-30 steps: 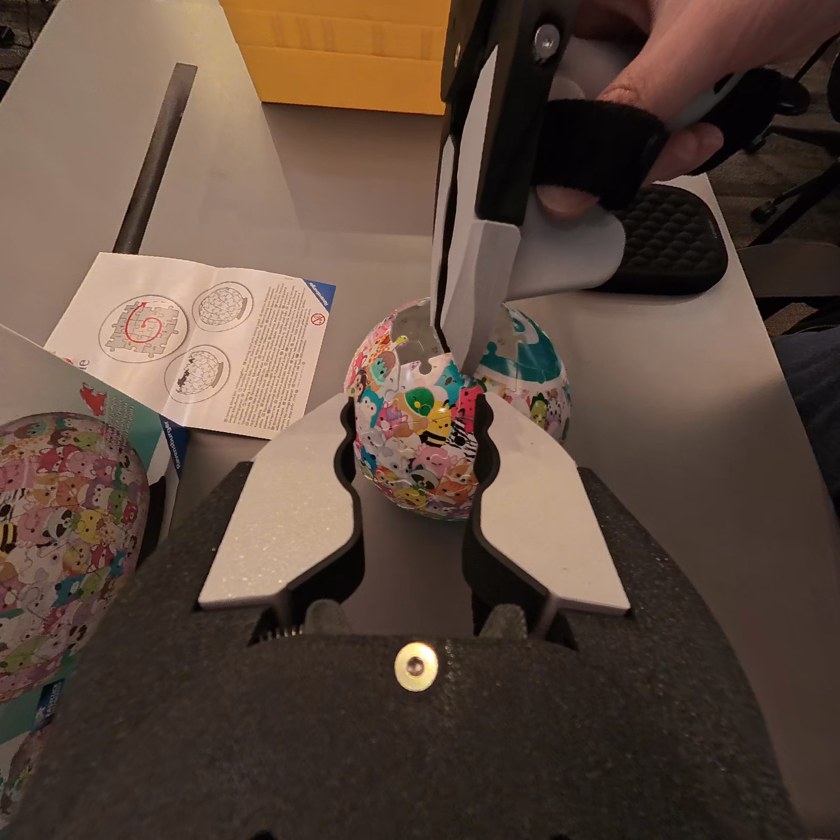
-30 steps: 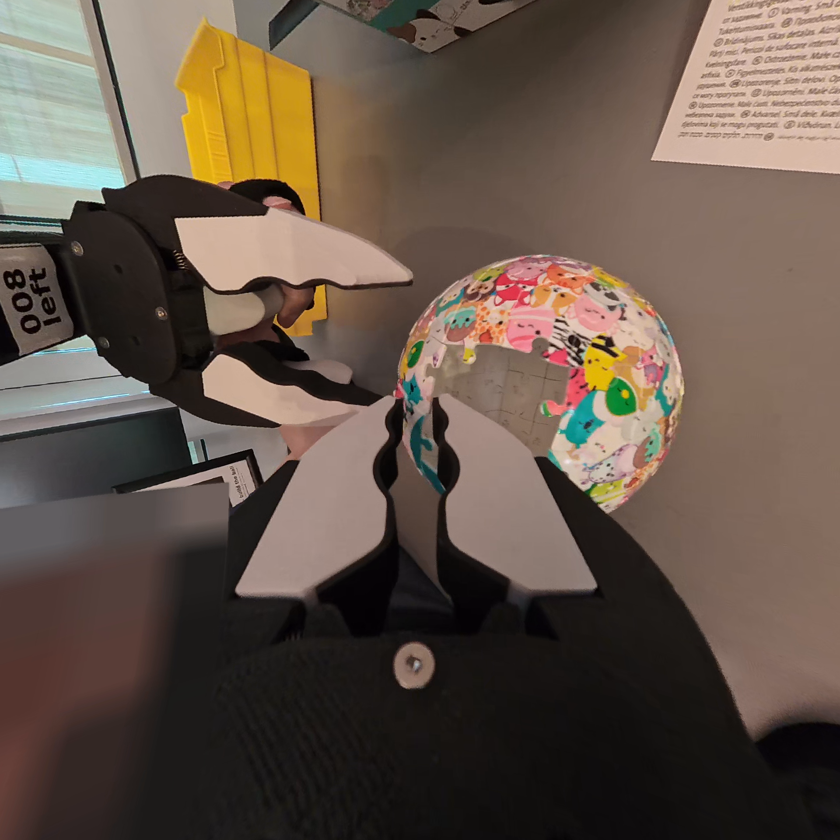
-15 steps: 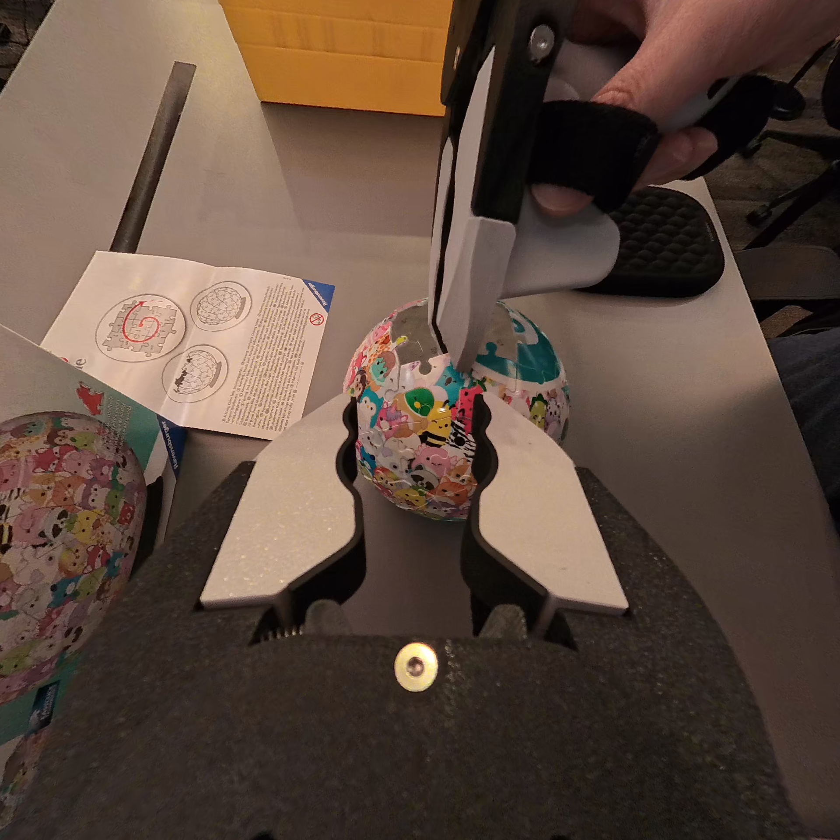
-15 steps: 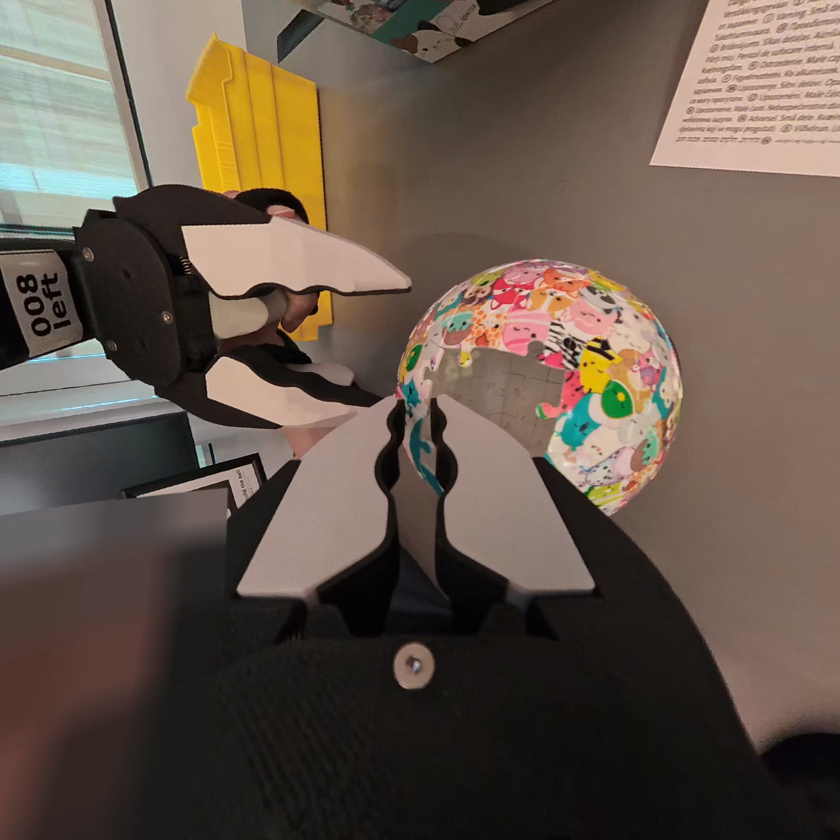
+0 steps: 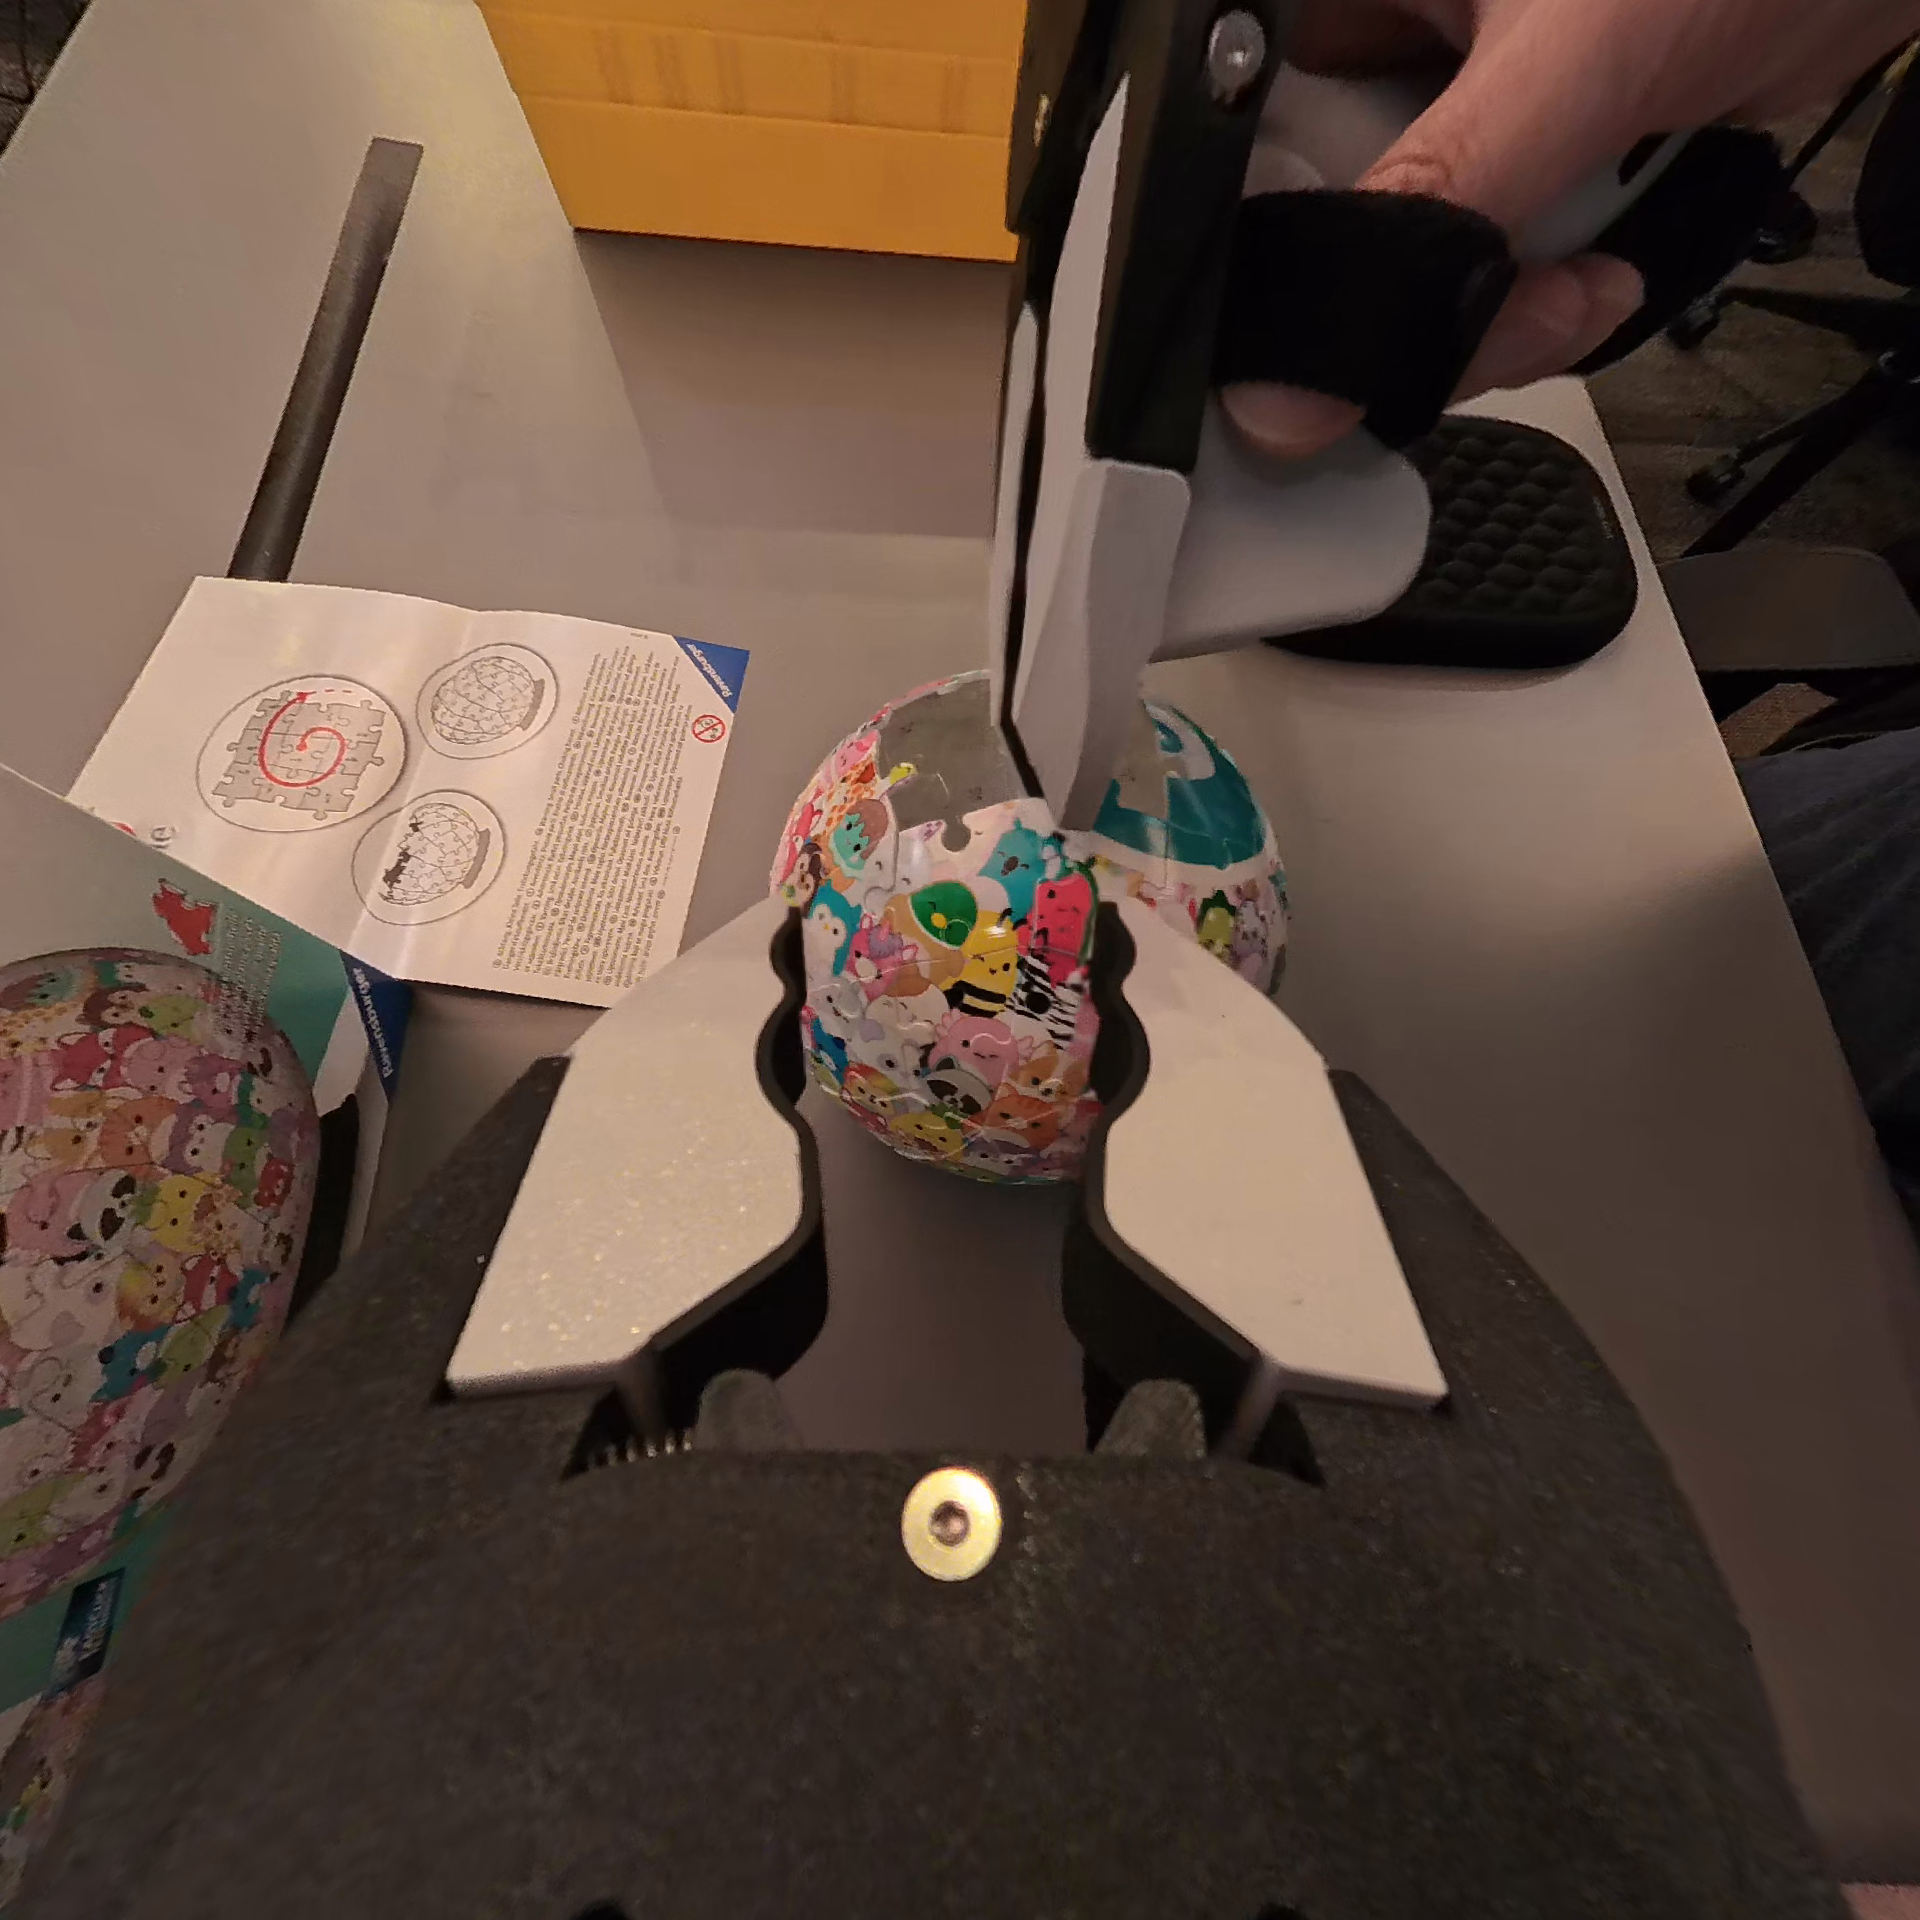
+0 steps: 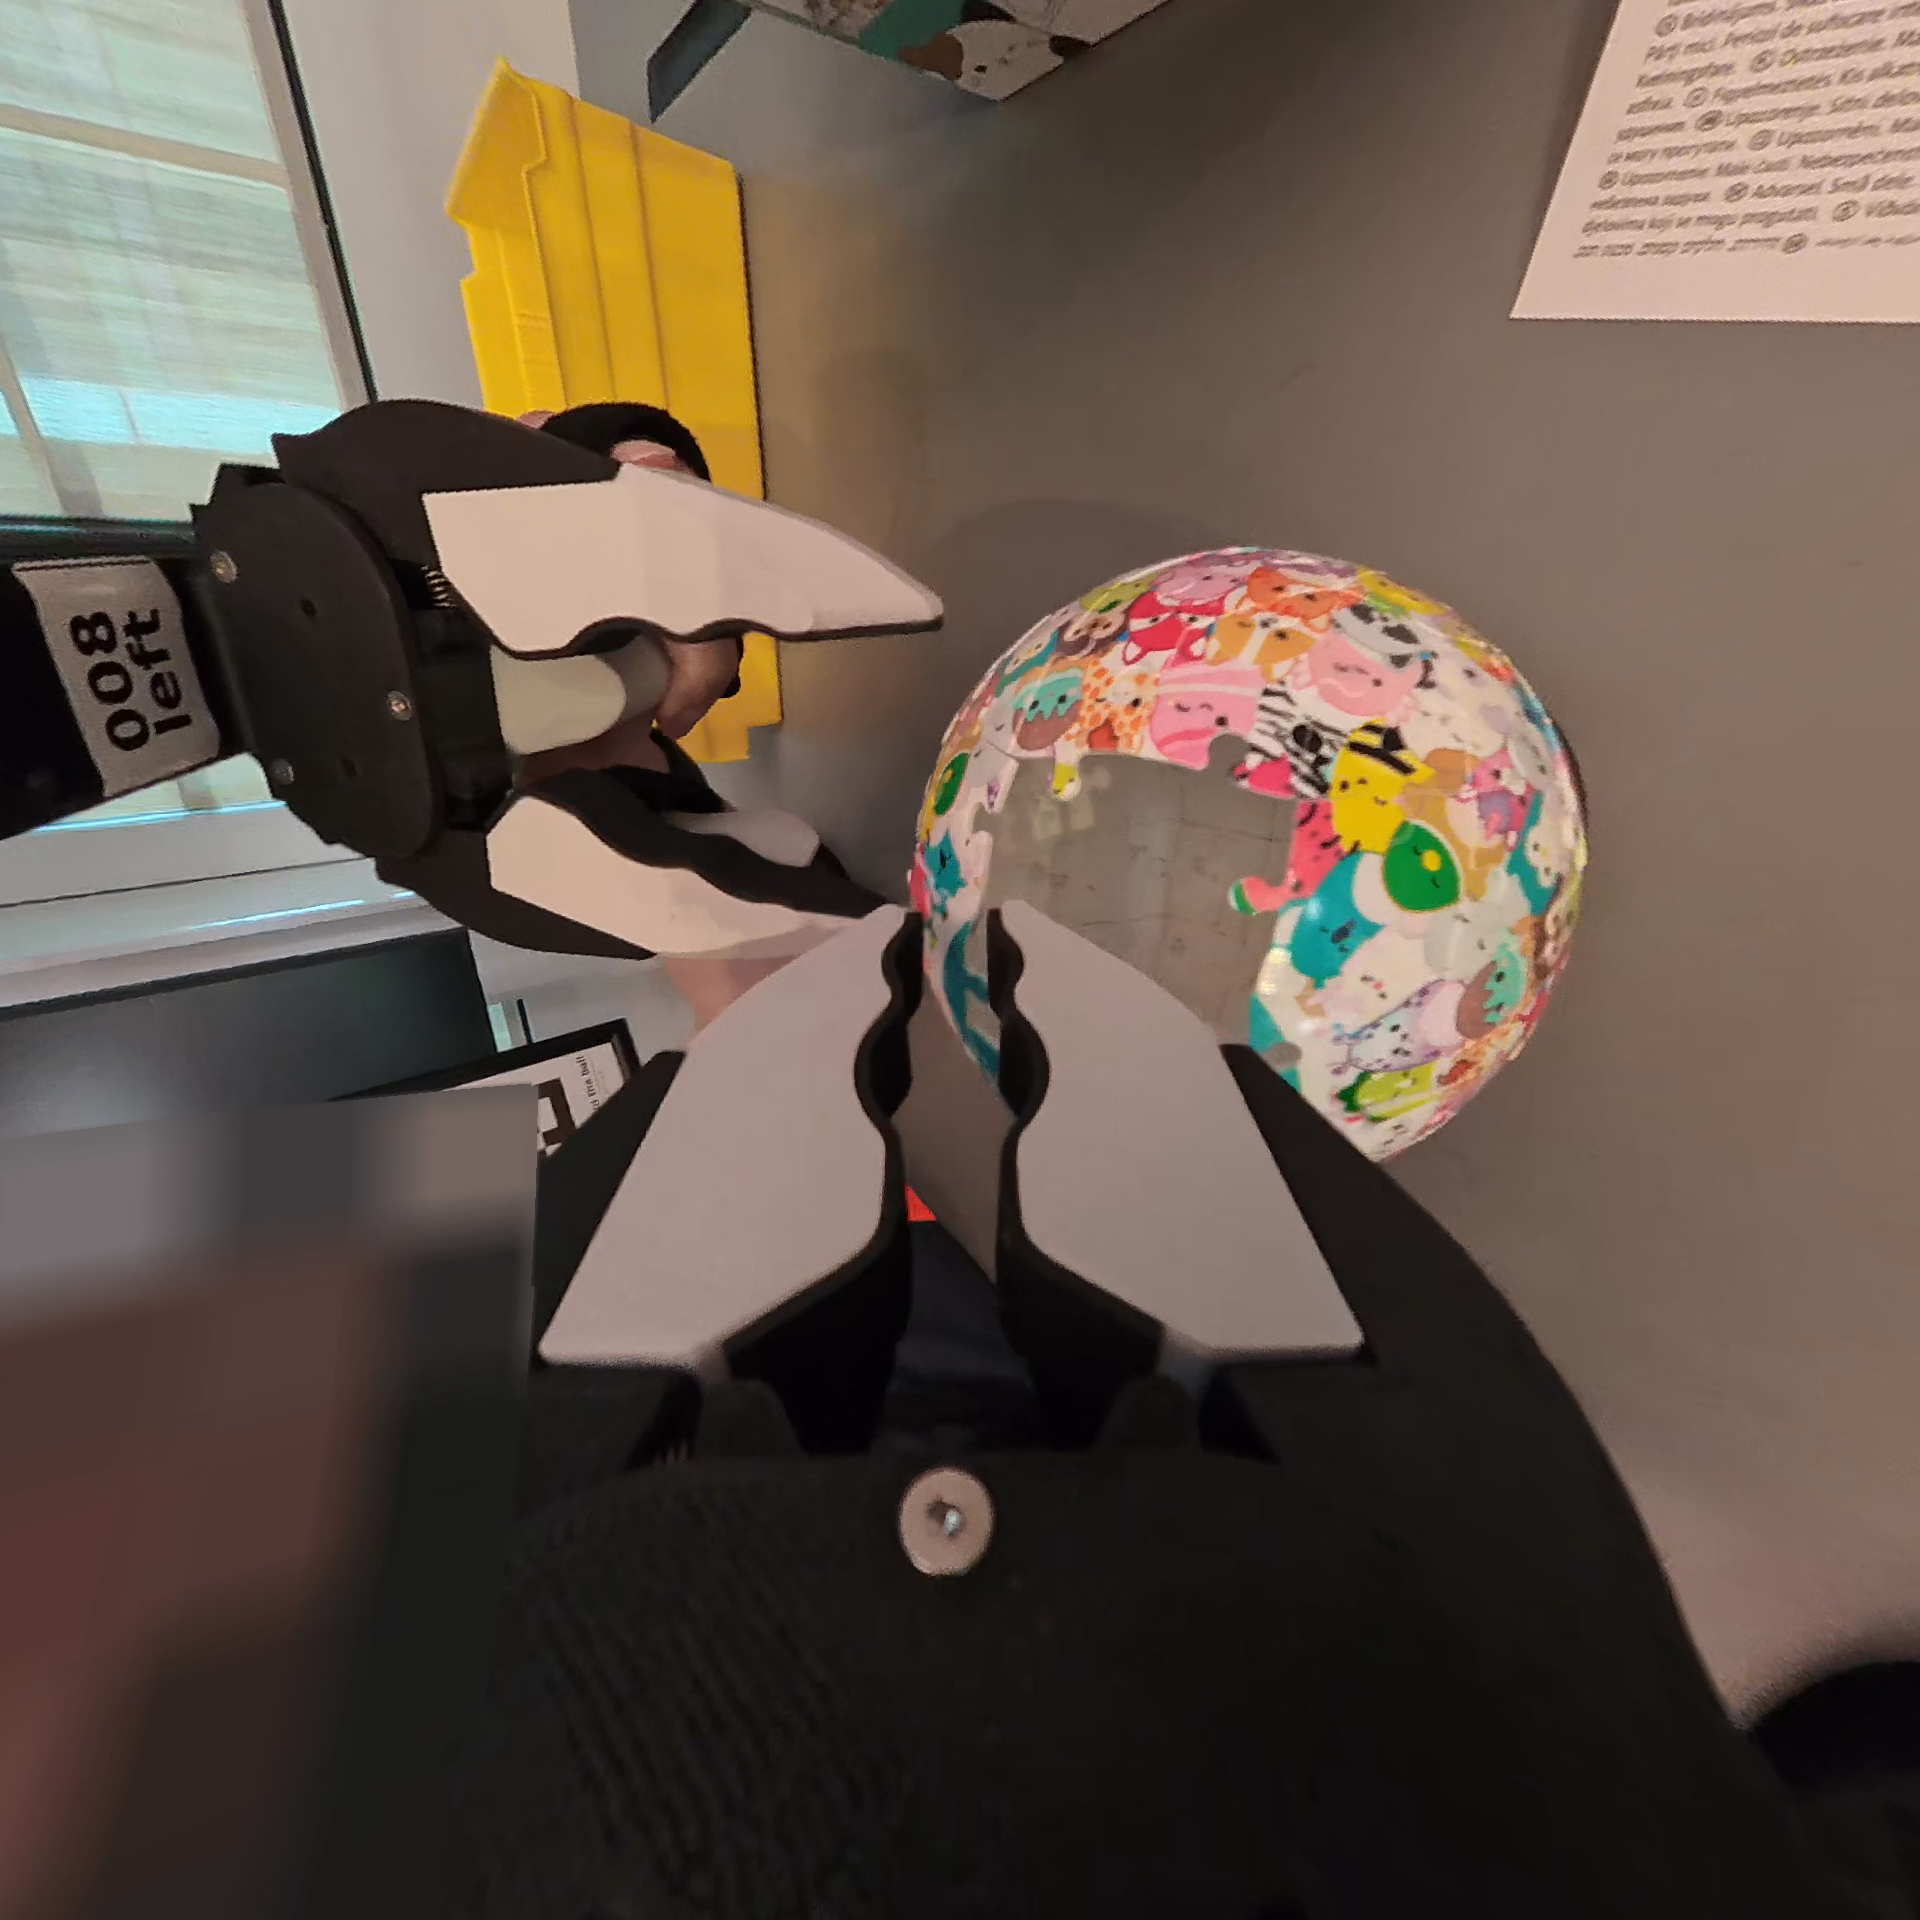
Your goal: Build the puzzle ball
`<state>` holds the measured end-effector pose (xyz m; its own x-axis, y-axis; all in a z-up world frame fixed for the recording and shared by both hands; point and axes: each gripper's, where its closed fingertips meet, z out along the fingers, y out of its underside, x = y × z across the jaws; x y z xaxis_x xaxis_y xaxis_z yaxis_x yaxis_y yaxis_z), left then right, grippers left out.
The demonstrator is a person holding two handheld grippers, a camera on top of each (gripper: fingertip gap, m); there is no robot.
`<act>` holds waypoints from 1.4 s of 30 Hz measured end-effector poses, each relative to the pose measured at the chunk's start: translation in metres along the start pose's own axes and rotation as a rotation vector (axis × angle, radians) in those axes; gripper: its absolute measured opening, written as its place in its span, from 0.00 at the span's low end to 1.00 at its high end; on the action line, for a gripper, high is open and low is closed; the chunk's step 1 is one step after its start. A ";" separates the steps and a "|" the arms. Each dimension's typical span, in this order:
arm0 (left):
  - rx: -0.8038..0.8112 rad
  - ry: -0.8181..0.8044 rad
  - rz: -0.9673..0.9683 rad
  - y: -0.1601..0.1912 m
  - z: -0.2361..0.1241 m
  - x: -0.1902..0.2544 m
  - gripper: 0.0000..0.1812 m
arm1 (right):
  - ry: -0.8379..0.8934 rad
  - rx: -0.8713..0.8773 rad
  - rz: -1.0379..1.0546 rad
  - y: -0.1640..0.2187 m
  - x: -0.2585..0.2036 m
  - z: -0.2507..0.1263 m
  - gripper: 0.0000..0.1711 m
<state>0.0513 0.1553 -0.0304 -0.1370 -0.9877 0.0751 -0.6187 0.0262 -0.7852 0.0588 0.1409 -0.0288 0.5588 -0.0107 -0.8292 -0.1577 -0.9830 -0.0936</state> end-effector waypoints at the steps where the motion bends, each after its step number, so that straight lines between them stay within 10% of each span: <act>1: -0.006 0.005 0.004 0.001 -0.001 0.001 0.29 | -0.010 -0.011 -0.003 0.002 -0.001 0.000 0.08; 42: -0.042 -0.052 0.008 0.010 -0.004 -0.009 0.29 | 0.049 -0.065 -0.097 0.010 0.001 -0.001 0.09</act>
<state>0.0432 0.1645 -0.0367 -0.1024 -0.9941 0.0364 -0.6495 0.0391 -0.7593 0.0584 0.1307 -0.0303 0.6079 0.0774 -0.7902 -0.0488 -0.9897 -0.1345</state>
